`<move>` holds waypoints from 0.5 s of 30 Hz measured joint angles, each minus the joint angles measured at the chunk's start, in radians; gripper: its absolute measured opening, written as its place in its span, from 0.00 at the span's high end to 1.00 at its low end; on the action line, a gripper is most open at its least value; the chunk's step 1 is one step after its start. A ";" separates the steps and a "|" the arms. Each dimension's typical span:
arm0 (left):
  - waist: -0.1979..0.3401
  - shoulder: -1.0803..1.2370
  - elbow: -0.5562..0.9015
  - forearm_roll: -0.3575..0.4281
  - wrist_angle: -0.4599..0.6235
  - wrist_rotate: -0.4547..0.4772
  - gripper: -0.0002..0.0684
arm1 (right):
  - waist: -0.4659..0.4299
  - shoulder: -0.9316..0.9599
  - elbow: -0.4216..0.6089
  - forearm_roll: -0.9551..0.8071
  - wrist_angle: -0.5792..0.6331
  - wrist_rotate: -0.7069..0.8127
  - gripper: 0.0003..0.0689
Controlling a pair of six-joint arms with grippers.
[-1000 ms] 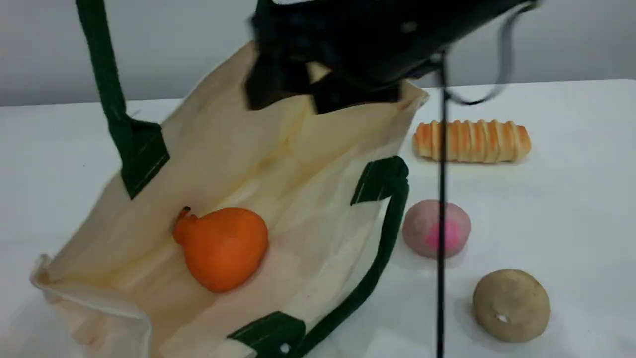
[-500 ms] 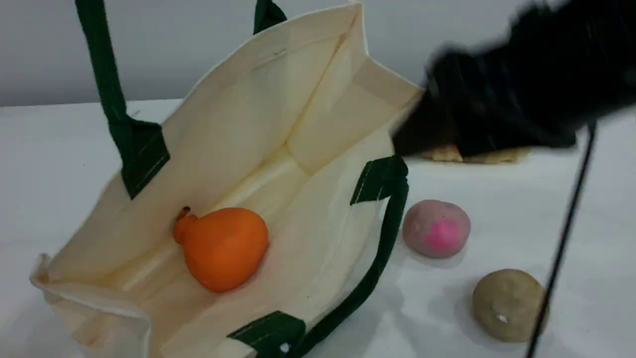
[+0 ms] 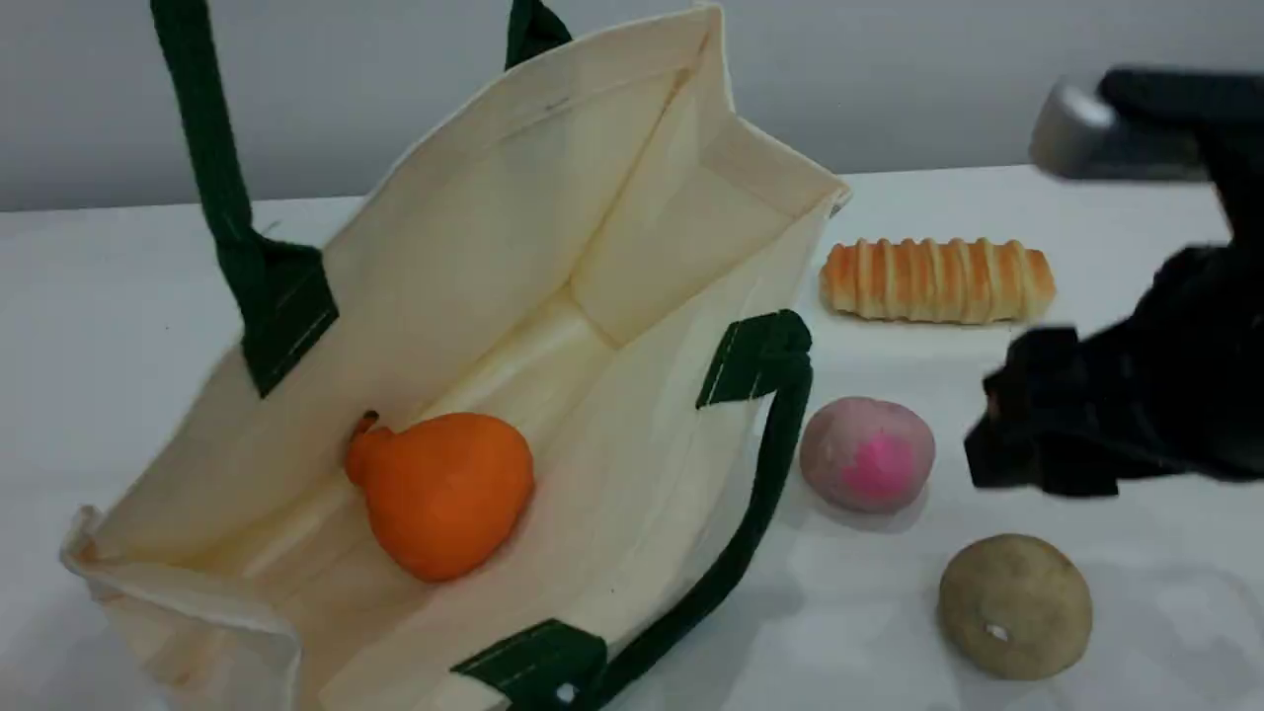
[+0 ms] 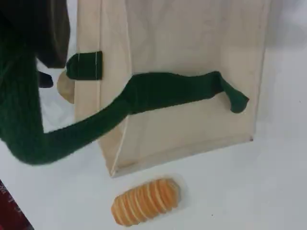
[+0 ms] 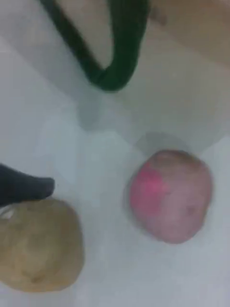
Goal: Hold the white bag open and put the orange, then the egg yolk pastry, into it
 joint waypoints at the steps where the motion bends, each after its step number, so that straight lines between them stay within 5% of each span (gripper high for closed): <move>1: 0.000 0.000 0.000 0.000 0.000 0.000 0.90 | 0.000 0.021 0.000 -0.001 -0.001 0.000 0.24; 15: 0.000 0.000 0.000 -0.001 0.000 0.001 0.90 | 0.000 0.184 -0.050 -0.007 0.022 -0.002 0.26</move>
